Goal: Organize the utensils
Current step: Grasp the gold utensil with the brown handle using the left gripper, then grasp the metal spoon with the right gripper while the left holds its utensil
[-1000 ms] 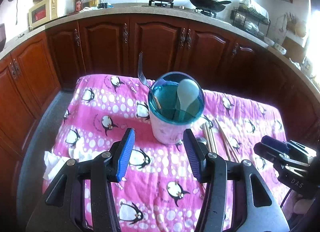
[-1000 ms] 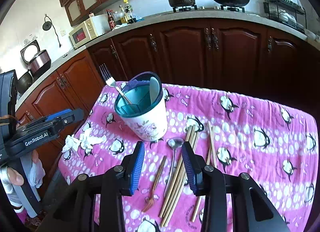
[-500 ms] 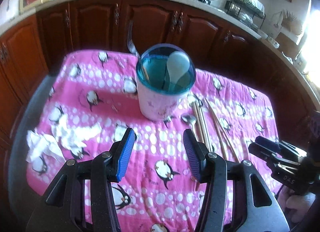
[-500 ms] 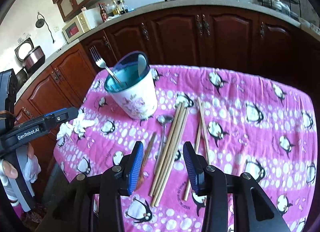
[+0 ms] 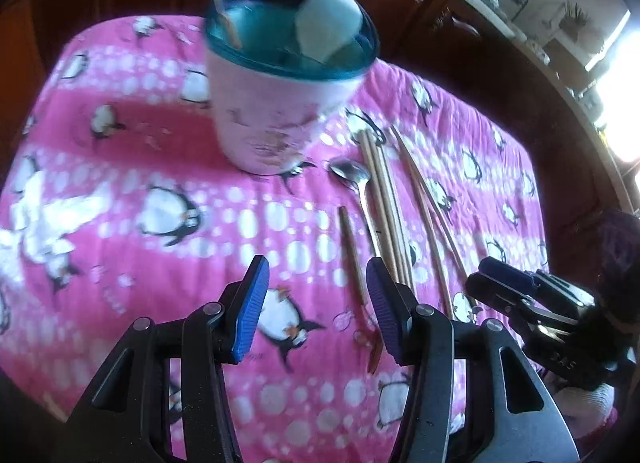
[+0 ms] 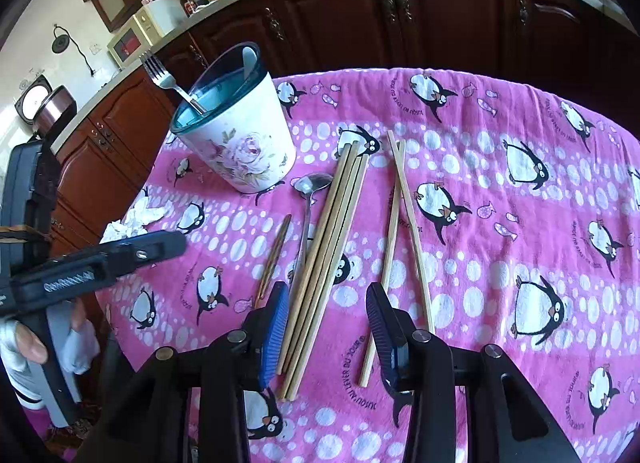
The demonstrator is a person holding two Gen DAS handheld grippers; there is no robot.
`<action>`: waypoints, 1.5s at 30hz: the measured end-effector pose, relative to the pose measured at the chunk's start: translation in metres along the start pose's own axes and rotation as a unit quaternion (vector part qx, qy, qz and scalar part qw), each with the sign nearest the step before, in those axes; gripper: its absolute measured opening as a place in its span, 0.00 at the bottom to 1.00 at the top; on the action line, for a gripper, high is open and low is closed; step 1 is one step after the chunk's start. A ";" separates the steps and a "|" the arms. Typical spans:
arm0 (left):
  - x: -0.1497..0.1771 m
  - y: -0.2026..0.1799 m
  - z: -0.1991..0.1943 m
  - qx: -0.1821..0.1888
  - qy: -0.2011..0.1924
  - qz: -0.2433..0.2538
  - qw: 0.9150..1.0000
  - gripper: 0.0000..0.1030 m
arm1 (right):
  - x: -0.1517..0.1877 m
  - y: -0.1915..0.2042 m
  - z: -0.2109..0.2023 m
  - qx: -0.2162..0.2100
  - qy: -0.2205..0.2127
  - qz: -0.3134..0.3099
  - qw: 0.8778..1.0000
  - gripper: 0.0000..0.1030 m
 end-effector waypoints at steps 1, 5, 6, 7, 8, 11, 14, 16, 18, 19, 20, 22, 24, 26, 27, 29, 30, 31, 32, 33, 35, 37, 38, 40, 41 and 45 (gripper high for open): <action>-0.002 -0.006 0.009 -0.001 0.007 0.006 1.000 0.49 | -0.001 -0.002 0.001 -0.002 0.000 0.002 1.000 0.38; -0.010 -0.022 0.033 -0.003 0.018 0.018 1.000 0.45 | -0.003 -0.008 0.004 -0.007 0.002 0.007 1.000 0.38; -0.012 -0.026 0.039 -0.005 0.021 0.020 1.000 0.40 | -0.004 -0.009 0.004 -0.007 0.003 0.007 1.000 0.38; -0.015 -0.030 0.045 -0.007 0.025 0.023 0.999 0.38 | -0.005 -0.011 0.006 -0.008 0.004 0.008 1.000 0.38; -0.017 -0.031 0.050 -0.010 0.028 0.026 0.999 0.36 | -0.006 -0.012 0.007 -0.010 0.005 0.009 1.000 0.38; -0.022 -0.037 0.067 -0.023 0.035 0.035 0.999 0.28 | -0.012 -0.014 0.011 -0.016 0.007 0.009 1.000 0.38; -0.024 -0.036 0.080 -0.036 0.040 0.038 0.998 0.18 | -0.018 -0.013 0.018 -0.025 0.009 0.007 1.000 0.35; -0.026 -0.037 0.081 -0.038 0.033 0.045 0.998 0.11 | -0.022 -0.010 0.021 -0.029 0.012 0.004 1.000 0.31; -0.026 -0.034 0.081 -0.031 0.032 0.045 0.998 0.08 | -0.027 -0.008 0.026 -0.035 0.014 0.001 0.999 0.29; -0.026 -0.031 0.081 -0.027 0.031 0.042 0.998 0.08 | -0.030 -0.007 0.029 -0.038 0.015 -0.001 0.999 0.28; -0.026 -0.026 0.079 -0.026 0.032 0.037 0.998 0.08 | -0.033 -0.006 0.032 -0.040 0.015 -0.003 0.999 0.28; -0.024 -0.015 0.072 -0.027 0.029 0.028 0.999 0.08 | -0.040 -0.002 0.041 -0.044 0.017 -0.006 0.999 0.27; -0.022 -0.002 0.064 -0.027 0.027 0.018 0.999 0.08 | -0.048 0.002 0.052 -0.048 0.022 -0.012 0.999 0.27; -0.018 0.014 0.054 -0.030 0.022 0.006 0.999 0.08 | -0.057 0.007 0.066 -0.043 0.025 -0.026 0.998 0.27; -0.017 0.020 0.051 -0.031 0.019 0.000 0.999 0.08 | -0.062 0.007 0.072 -0.042 0.028 -0.028 0.998 0.27; -0.016 0.032 0.041 -0.033 0.012 -0.010 0.999 0.08 | -0.069 0.008 0.086 -0.049 0.040 -0.024 0.998 0.27; -0.016 0.036 0.038 -0.034 0.010 -0.012 0.999 0.08 | -0.071 0.008 0.091 -0.048 0.045 -0.025 0.997 0.27; -0.016 0.042 0.034 -0.035 0.008 -0.014 0.999 0.08 | -0.073 0.009 0.095 -0.044 0.050 -0.029 0.997 0.27; -0.015 0.046 0.031 -0.036 0.007 -0.016 0.999 0.08 | -0.074 0.010 0.100 -0.035 0.057 -0.036 0.997 0.27; -0.014 0.049 0.029 -0.035 0.006 -0.017 0.999 0.08 | -0.075 0.011 0.105 -0.025 0.066 -0.043 0.997 0.27; -0.013 0.054 0.027 -0.035 0.005 -0.020 0.999 0.08 | -0.075 0.010 0.110 -0.023 0.076 -0.045 0.996 0.27; -0.012 0.057 0.026 -0.034 0.003 -0.021 0.999 0.08 | -0.074 0.010 0.116 -0.019 0.087 -0.042 0.995 0.27; -0.012 0.059 0.025 -0.033 0.002 -0.022 0.999 0.08 | -0.073 0.009 0.119 -0.012 0.093 -0.043 0.995 0.27; -0.012 0.061 0.027 -0.031 0.004 -0.025 0.999 0.08 | -0.074 0.008 0.126 -0.013 0.096 -0.039 0.994 0.27; -0.012 0.061 0.028 -0.030 0.005 -0.026 0.999 0.08 | -0.074 0.007 0.130 -0.013 0.097 -0.035 0.995 0.27; -0.011 0.059 0.033 -0.030 0.010 -0.030 0.999 0.08 | -0.080 0.007 0.137 -0.003 0.076 -0.042 0.996 0.14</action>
Point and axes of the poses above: each gripper's, at about its wrist camera, not at the fingertips, and z roughly the way its jaws point, y to its left, x to its underside, the point moved 5 cm from there along z, roughly the way its jaws point, and after that the axes turned 8 degrees about -x, right-handed, at the moved point
